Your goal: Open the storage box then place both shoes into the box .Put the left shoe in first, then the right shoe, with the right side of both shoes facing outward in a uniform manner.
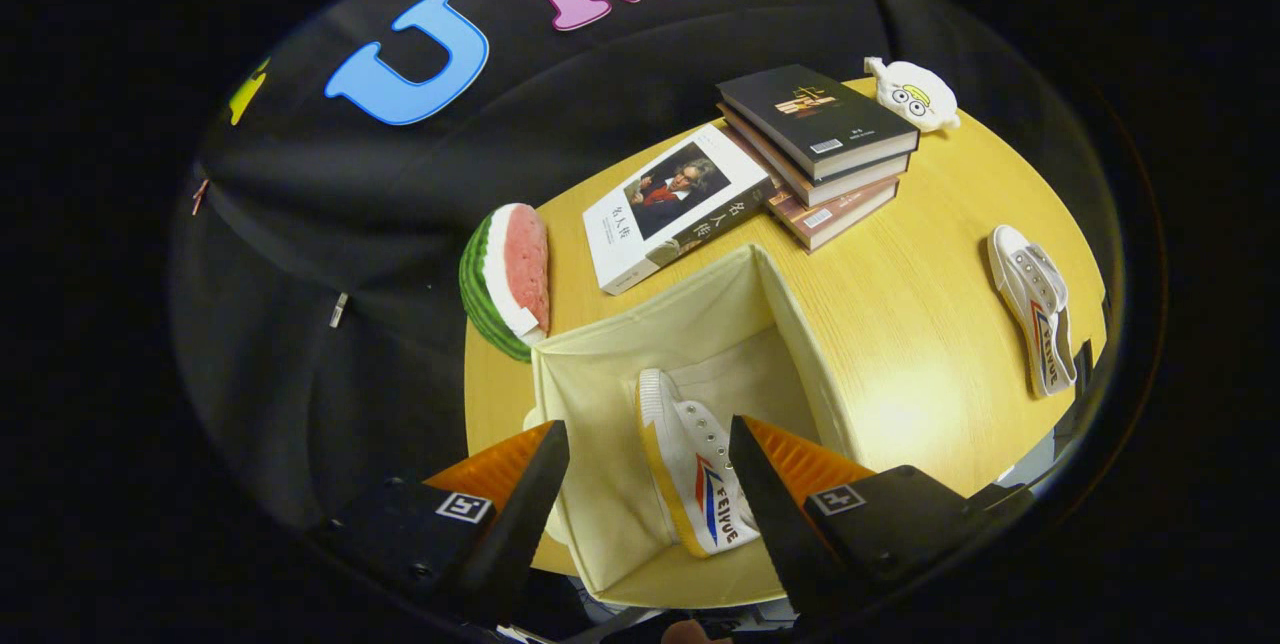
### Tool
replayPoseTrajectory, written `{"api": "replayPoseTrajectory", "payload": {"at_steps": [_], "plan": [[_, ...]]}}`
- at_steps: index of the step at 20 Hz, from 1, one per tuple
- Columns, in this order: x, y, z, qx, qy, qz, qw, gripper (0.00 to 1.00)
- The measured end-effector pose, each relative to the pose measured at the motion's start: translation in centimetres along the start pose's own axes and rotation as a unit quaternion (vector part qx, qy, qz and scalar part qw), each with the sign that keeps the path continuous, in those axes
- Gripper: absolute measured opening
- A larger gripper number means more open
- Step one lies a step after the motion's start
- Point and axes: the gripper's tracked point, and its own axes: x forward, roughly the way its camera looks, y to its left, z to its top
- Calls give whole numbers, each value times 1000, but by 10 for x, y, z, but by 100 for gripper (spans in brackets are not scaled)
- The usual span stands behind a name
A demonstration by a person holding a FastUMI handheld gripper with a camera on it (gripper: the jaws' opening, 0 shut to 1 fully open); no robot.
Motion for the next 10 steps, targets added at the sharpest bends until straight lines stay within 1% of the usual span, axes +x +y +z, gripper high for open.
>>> {"api": "replayPoseTrajectory", "payload": {"at_steps": [3,6,8,10], "plan": [[-25,-2,20,-12,-17,28,999,99],[-56,-23,53,-25,-50,43,998,99],[-77,-50,76,-39,-71,42,996,99],[-96,-86,97,-52,-91,29,994,99]]}}
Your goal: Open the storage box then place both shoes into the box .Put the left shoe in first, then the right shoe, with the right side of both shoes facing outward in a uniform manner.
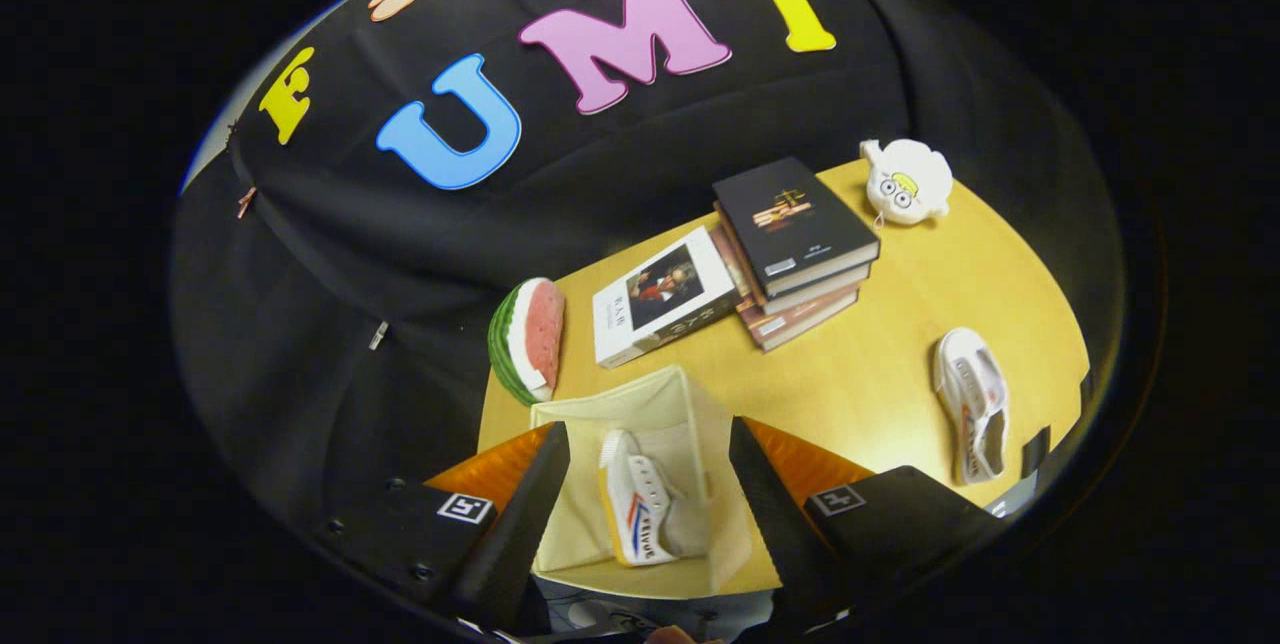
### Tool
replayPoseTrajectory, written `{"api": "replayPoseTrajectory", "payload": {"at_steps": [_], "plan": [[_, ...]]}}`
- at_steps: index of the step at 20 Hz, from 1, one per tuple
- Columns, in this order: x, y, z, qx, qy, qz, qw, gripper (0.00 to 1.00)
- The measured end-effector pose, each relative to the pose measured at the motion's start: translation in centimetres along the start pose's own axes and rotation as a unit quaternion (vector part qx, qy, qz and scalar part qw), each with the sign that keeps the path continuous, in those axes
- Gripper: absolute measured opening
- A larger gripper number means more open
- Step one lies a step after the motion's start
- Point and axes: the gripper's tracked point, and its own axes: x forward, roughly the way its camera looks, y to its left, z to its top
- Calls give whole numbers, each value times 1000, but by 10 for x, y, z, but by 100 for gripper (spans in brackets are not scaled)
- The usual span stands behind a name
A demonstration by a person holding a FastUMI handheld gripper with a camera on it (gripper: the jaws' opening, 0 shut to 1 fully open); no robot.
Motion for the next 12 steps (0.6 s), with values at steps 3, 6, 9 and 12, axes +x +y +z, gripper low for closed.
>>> {"api": "replayPoseTrajectory", "payload": {"at_steps": [3,6,9,12], "plan": [[-19,-68,21,-23,-19,-32,999,99],[-36,-139,27,-41,-25,-64,997,99],[-46,-211,12,-64,0,-103,993,99],[-49,-275,-10,-76,25,-137,987,99]]}}
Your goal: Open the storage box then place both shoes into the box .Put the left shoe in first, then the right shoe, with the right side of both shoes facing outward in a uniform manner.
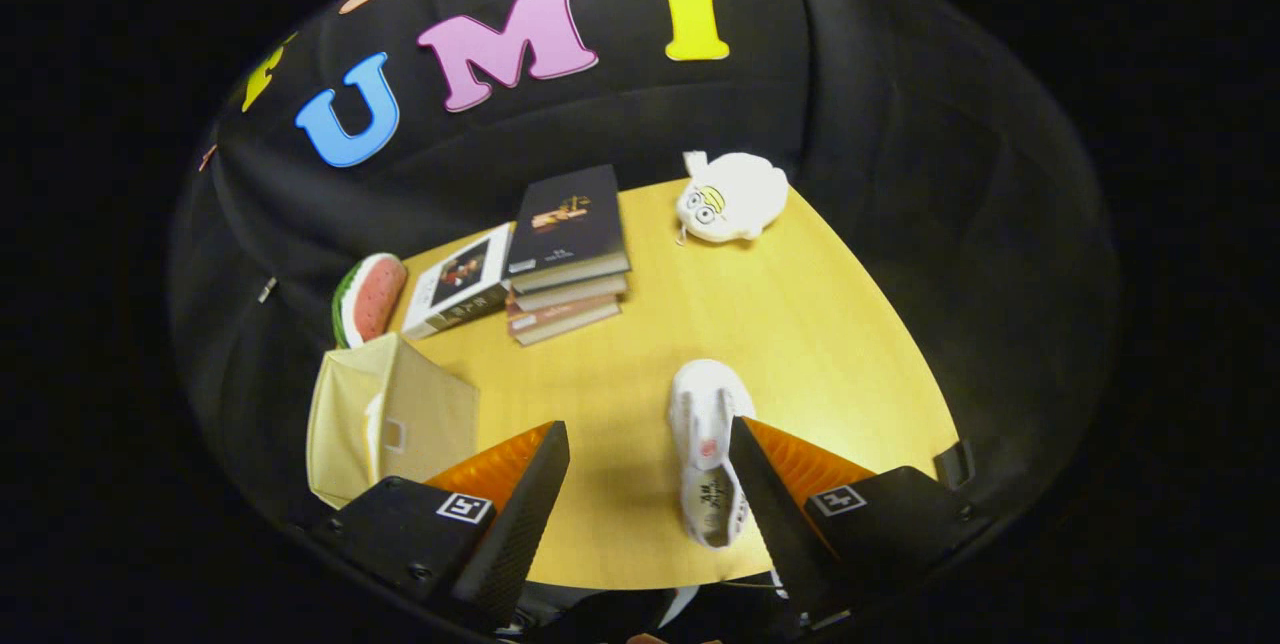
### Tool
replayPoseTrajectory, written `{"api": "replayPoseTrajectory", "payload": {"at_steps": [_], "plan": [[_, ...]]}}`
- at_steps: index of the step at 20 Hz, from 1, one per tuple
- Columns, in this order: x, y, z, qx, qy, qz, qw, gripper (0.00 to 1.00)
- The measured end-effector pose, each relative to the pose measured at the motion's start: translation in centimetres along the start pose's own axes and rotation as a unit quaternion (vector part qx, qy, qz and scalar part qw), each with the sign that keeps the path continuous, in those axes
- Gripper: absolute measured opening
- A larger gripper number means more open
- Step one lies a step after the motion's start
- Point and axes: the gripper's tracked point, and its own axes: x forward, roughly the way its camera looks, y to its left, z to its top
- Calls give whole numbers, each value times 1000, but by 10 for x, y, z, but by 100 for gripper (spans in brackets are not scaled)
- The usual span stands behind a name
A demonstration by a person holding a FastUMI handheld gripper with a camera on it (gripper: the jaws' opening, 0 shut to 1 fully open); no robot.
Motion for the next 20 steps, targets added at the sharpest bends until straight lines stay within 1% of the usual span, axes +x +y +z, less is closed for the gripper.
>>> {"api": "replayPoseTrajectory", "payload": {"at_steps": [2,5,9,11,14,15,17,18,19,20], "plan": [[19,-32,-25,-8,24,-19,1000,99],[48,-60,-57,-17,59,-37,997,98],[84,-71,-95,-38,116,-31,992,96],[100,-80,-97,-51,123,-44,990,96],[127,-89,-80,-59,92,-64,992,89],[134,-83,-78,-60,86,-51,993,87],[140,-63,-75,-79,65,-26,994,73],[143,-63,-75,-94,58,-33,993,52],[144,-65,-72,-101,51,-47,992,41],[142,-78,-64,-98,40,-78,991,33]]}}
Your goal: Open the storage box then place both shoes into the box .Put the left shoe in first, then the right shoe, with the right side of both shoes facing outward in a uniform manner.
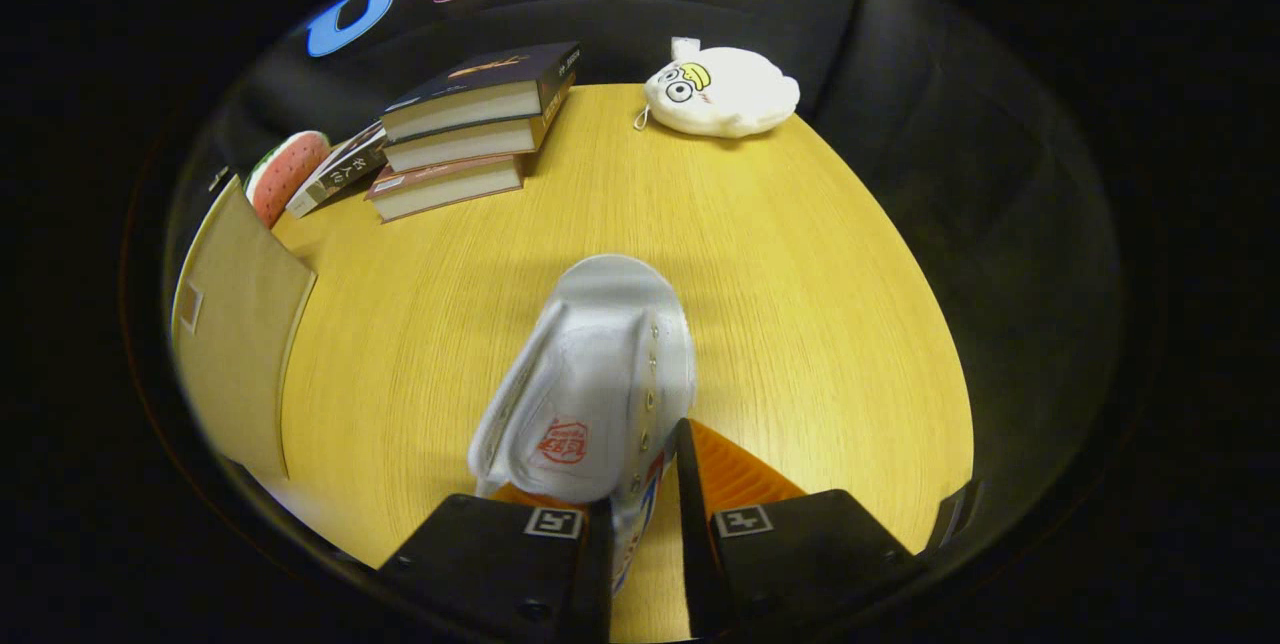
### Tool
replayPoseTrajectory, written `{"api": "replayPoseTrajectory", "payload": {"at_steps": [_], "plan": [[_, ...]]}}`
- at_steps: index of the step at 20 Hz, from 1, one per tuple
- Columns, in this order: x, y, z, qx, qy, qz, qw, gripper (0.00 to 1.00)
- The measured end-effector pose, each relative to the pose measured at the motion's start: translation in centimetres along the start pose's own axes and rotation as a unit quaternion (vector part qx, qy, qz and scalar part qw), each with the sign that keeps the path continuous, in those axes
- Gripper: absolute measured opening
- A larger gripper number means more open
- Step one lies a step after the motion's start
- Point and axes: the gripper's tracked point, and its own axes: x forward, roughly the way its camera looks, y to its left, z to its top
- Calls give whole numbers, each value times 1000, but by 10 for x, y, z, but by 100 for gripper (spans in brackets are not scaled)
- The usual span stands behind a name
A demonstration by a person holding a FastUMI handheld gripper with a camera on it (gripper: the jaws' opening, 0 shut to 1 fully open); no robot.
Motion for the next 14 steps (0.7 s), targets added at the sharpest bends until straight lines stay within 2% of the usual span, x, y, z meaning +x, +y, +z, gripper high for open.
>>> {"api": "replayPoseTrajectory", "payload": {"at_steps": [2,4,14], "plan": [[-3,-3,6,64,8,-1,998,8],[-6,-1,10,83,18,8,996,7],[-88,22,66,107,-41,30,993,7]]}}
